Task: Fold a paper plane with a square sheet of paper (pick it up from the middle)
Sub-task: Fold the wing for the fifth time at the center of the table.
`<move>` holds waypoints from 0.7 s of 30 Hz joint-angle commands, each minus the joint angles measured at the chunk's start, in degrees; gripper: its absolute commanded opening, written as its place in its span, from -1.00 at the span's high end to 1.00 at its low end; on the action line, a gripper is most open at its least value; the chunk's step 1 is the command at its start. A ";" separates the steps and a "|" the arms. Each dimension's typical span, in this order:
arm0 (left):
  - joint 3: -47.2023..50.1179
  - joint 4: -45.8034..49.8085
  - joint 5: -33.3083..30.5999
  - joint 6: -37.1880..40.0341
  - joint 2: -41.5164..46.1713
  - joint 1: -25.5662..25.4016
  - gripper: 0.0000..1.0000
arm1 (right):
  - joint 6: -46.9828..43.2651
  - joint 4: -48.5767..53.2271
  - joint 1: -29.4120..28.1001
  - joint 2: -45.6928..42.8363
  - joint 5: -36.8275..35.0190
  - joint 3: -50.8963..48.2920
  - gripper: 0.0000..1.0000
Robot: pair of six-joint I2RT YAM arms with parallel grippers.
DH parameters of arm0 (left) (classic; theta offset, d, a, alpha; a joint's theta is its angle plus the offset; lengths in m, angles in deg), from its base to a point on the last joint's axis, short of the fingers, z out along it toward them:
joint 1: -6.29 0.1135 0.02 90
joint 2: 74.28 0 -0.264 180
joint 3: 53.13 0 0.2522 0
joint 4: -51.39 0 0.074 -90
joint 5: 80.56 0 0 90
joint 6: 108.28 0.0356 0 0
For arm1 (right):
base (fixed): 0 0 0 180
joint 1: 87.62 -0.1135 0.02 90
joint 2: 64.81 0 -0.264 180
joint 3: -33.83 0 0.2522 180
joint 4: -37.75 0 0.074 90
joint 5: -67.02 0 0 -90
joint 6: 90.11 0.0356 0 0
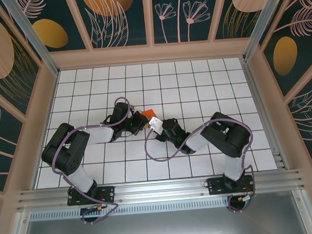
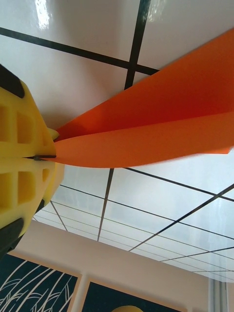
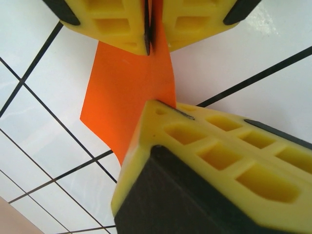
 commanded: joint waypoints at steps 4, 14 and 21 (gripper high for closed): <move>-2.82 4.96 -1.50 2.31 2.87 0.07 0.61 | 1.85 -1.84 -0.27 -0.96 2.07 -0.19 0.83; -2.92 10.92 -3.39 6.95 10.11 6.17 0.16 | 12.79 3.43 1.41 -3.39 12.84 -0.01 0.98; 1.43 10.28 -6.02 9.50 15.44 7.70 0.07 | 25.40 5.82 3.64 -3.23 21.05 1.86 0.99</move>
